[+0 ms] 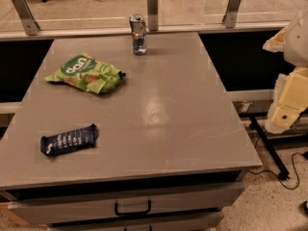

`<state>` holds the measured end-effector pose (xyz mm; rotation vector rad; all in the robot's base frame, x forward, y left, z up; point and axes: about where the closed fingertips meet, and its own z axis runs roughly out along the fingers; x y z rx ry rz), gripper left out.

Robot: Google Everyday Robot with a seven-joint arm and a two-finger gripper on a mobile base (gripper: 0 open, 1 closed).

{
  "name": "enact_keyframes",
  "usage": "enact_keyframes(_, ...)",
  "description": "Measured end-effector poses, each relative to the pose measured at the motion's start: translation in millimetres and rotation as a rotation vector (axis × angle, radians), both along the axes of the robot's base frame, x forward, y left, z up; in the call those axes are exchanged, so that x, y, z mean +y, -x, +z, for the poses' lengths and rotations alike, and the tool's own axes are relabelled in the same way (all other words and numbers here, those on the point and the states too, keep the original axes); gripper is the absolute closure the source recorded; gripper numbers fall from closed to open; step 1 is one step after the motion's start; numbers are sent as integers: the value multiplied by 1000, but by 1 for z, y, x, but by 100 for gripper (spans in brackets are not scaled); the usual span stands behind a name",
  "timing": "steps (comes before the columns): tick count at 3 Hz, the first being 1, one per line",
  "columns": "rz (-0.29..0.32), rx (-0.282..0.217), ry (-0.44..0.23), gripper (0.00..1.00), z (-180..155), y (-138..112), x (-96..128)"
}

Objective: Move rxbar blueberry near redbull can

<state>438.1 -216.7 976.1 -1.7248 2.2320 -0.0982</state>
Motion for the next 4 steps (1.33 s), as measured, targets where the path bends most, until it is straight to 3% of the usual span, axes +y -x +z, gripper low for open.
enact_keyframes(1, 0, 0, 0, 0, 0, 0, 0)
enact_keyframes(2, 44, -5, -34, 0, 1, -1, -5)
enact_keyframes(3, 163, 11, -149, 0, -8, 2, -18)
enact_keyframes(4, 256, 42, -282, 0, -28, 24, -45)
